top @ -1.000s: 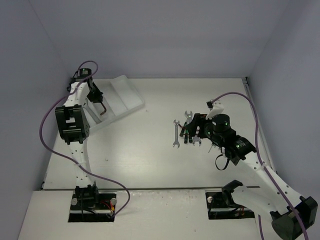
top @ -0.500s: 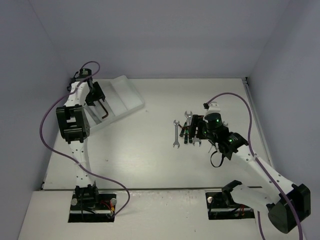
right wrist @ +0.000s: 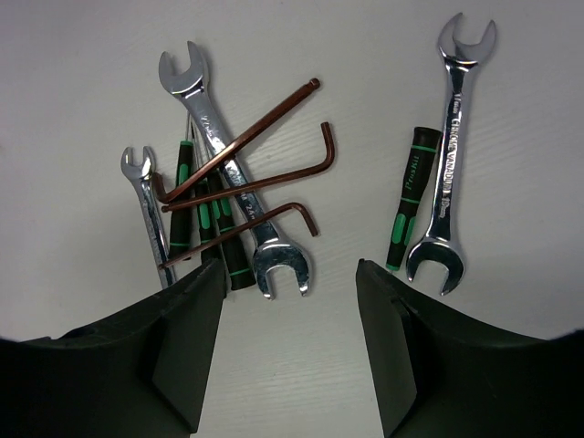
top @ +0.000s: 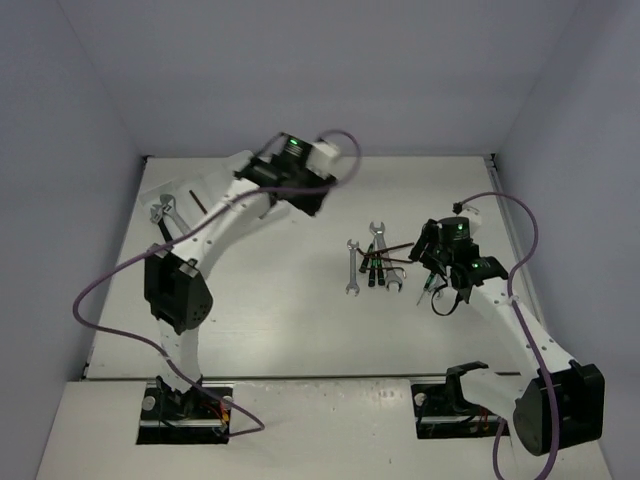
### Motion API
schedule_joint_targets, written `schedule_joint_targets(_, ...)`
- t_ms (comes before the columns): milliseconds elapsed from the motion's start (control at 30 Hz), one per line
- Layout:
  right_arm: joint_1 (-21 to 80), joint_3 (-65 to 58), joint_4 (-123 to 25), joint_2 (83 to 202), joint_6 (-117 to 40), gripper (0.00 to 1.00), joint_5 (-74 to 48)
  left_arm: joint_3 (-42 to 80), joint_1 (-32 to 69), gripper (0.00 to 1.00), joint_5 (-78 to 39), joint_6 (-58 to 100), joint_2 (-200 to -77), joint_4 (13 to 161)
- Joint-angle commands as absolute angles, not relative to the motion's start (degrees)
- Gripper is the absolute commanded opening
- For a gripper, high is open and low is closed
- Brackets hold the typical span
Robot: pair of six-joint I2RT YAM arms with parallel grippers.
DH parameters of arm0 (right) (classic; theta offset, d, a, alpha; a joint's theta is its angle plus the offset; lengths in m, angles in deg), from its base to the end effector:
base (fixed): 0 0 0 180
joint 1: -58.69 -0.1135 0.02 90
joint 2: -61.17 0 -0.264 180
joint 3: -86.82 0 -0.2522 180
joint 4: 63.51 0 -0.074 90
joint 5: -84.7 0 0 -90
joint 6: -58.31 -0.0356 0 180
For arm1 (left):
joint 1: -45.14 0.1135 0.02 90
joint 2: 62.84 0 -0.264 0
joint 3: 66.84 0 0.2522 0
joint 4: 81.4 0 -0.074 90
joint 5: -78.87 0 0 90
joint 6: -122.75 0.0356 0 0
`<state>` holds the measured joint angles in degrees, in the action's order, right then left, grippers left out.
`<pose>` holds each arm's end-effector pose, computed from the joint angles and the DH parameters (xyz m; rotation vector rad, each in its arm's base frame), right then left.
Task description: Sort the tools into containers
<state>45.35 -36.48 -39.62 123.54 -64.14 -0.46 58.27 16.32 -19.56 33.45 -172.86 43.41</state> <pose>0.2379 0.0533 0.2685 0.4012 2.0708 0.3957 0.3807 -0.2154 0.3569 0.6611 2.2003 -0.4237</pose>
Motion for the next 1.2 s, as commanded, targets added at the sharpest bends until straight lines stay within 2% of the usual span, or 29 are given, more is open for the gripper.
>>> schedule_joint_targets(0, 48.7, -38.0, -38.4, 119.0, -66.9, 0.56, -4.0, 57.4, 5.6, 0.51, -22.5, 48.1, -174.9, 40.5)
schedule_joint_targets(133, 51.0, -40.0, -37.9, 115.7, -67.4, 0.56, -7.0, 63.5, -0.4, 0.51, -23.2, 49.4, -181.7, 38.3)
schedule_joint_targets(300, 51.2, -42.0, -37.2, 111.3, -67.8, 0.57, -9.5, 69.0, -3.3, 0.51, -25.0, 50.2, -187.4, 37.1)
schedule_joint_targets(733, 51.1, -43.7, -33.8, 105.7, -67.3, 0.57, -10.5, 74.5, -4.0, 0.49, -29.7, 47.7, -195.8, 36.8)
schedule_joint_targets(1167, 51.1, -44.8, -31.6, 103.4, -68.0, 0.57, -8.6, 76.9, -4.0, 0.40, -30.6, 45.7, -200.4, 37.0)
